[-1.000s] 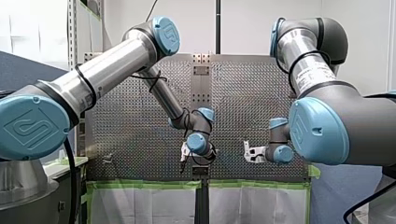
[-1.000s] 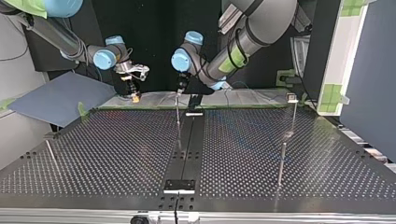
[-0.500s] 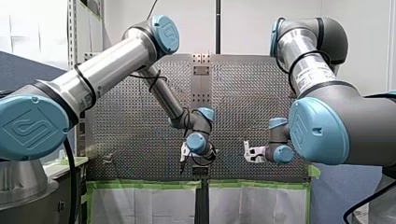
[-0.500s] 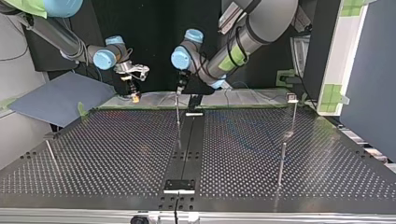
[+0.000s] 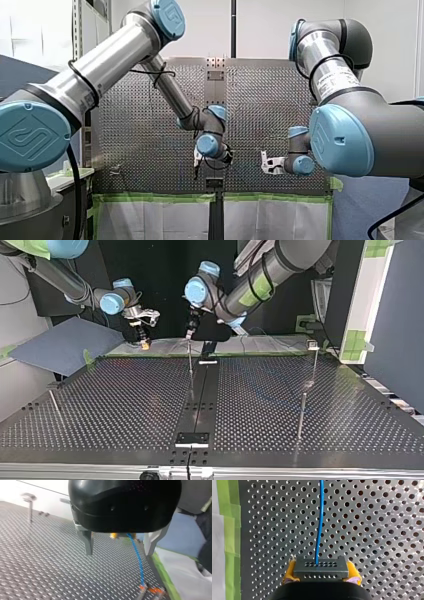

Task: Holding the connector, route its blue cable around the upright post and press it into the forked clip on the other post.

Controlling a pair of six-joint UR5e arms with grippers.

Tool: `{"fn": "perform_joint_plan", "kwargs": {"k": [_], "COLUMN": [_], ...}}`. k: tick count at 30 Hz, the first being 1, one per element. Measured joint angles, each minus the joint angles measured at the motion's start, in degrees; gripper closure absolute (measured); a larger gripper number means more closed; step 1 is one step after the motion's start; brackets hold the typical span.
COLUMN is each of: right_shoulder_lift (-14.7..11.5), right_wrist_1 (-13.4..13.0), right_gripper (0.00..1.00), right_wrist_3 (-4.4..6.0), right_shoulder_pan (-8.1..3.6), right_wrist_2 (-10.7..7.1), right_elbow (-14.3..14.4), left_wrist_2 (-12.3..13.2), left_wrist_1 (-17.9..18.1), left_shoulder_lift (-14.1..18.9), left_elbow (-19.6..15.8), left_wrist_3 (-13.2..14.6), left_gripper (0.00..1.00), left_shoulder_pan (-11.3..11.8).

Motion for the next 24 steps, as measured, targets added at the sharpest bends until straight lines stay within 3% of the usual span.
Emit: {"fn": "perform_joint_plan", "kwargs": {"k": [11,24], "right_shoulder_lift": [0.0,-0.01], "right_wrist_1": [-0.18,-0.02], "right_gripper": [1.0,1.0], "right_wrist_3": [0.22,0.28], "right_shoulder_pan": [0.02,0.05], "right_wrist_2": [-0.03,-0.09], "right_elbow": [-0.02,-0.02], "left_wrist_2": [-0.15,-1.11], "left_wrist_1": [2.65,1.83], "left_shoulder_lift": [4.95,12.08], "left_elbow": [-4.95,-12.08], "left_wrist_3": [-3.43,-5.28], "left_gripper": [0.02,0.02], "left_shoulder_pan": [-0.84,-1.15]}}
